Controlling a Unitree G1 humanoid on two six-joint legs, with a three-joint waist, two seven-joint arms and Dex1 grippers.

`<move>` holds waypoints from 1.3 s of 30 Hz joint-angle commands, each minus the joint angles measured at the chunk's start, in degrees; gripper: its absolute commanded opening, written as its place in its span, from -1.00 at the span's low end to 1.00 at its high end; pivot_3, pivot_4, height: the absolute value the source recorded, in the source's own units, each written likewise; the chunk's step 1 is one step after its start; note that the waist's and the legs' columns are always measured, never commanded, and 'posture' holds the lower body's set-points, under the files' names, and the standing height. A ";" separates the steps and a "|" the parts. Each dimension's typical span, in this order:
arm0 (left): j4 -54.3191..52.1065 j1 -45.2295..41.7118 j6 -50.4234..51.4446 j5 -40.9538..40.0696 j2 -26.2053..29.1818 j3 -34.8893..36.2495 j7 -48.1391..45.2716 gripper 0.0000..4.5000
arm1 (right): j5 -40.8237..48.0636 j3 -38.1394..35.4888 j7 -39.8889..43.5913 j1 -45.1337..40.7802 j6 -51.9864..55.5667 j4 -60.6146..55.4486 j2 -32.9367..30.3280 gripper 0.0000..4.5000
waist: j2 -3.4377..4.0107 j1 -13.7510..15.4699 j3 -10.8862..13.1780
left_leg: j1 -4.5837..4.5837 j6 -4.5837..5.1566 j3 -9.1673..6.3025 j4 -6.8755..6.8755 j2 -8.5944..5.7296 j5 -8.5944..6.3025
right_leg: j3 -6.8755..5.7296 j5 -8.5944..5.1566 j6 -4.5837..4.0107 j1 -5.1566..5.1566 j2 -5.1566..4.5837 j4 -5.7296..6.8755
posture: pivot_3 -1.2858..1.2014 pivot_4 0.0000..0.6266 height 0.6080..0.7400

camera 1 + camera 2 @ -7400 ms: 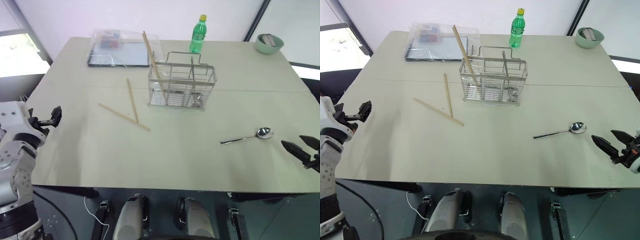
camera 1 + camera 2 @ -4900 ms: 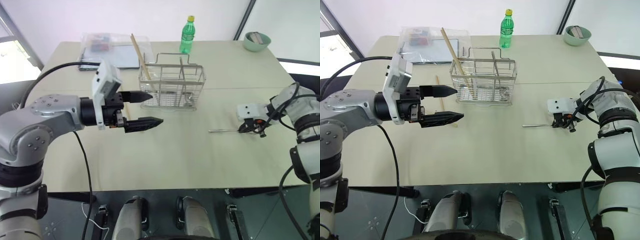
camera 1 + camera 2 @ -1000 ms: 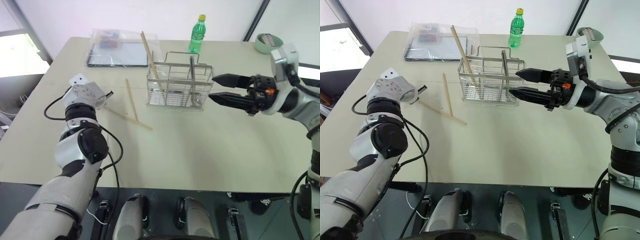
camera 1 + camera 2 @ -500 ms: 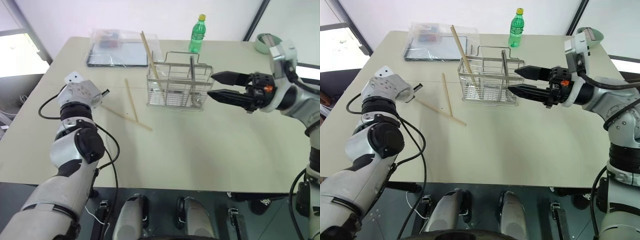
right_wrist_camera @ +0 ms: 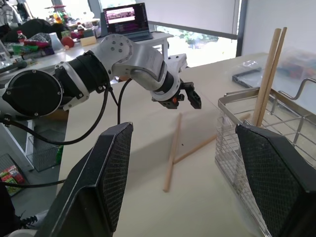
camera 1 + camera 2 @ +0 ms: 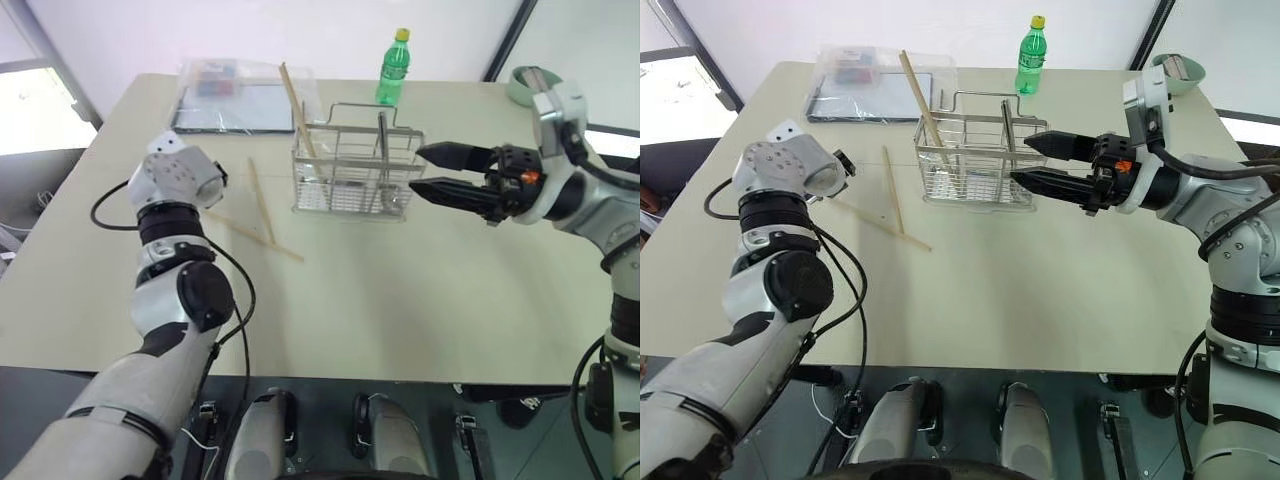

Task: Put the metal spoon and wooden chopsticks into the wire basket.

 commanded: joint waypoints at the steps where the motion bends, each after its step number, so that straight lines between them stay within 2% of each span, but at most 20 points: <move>1: 0.26 -0.38 -2.05 -0.64 0.20 0.07 1.12 0.74 | 0.67 -1.56 -0.17 0.22 -0.74 -1.59 -0.37 0.52 | 0.00 0.03 0.00 | 0.00 0.00 0.00 0.00 0.00 0.00 | 0.00 0.00 0.00 -0.01 0.01 0.00 | 0.03 -0.52 0.50; 21: -0.52 2.22 -3.85 -2.53 -1.55 0.67 5.14 0.74 | 0.62 -1.84 -1.09 1.84 -0.67 -2.38 -0.94 0.52 | -0.01 0.20 0.00 | 0.00 0.04 0.01 0.01 -0.01 -0.02 | 0.00 0.00 0.00 0.01 -0.01 0.00 | 0.03 -0.52 0.50; 24: 0.12 2.42 -4.96 -2.54 -1.30 0.36 4.43 0.33 | 0.72 -1.92 -1.23 1.62 -0.61 -2.32 -0.94 0.52 | -0.01 0.21 0.00 | 0.01 0.04 0.01 0.01 -0.01 -0.02 | 0.00 0.00 0.00 0.01 -0.01 0.00 | 0.03 -0.52 0.50; 29: 1.84 1.62 -6.30 -2.61 -0.10 0.10 3.65 -0.85 | 0.83 -2.06 -1.28 1.36 -0.61 -2.09 -1.03 0.52 | -0.01 0.24 0.00 | 0.00 0.05 0.00 0.01 -0.01 -0.02 | 0.00 0.00 0.00 0.02 -0.01 0.00 | 0.03 -0.52 0.50; 30: 2.23 1.37 -6.71 -2.64 0.19 0.01 3.45 -0.96 | 0.84 -2.13 -1.30 1.28 -0.61 -1.99 -1.04 0.52 | -0.01 0.24 -0.01 | 0.00 0.05 0.00 0.01 -0.01 -0.02 | 0.00 0.00 0.00 0.02 -0.01 0.00 | 0.03 -0.52 0.50; 39: 3.42 0.80 -8.69 -3.17 2.43 -0.15 3.27 -0.96 | 0.63 -2.37 -1.34 0.61 -0.78 -0.69 -1.01 0.52 | -0.01 0.14 0.00 | 0.01 0.07 -0.01 0.01 0.00 -0.03 | 0.00 0.00 0.00 0.01 0.00 0.01 | 0.03 -0.52 0.50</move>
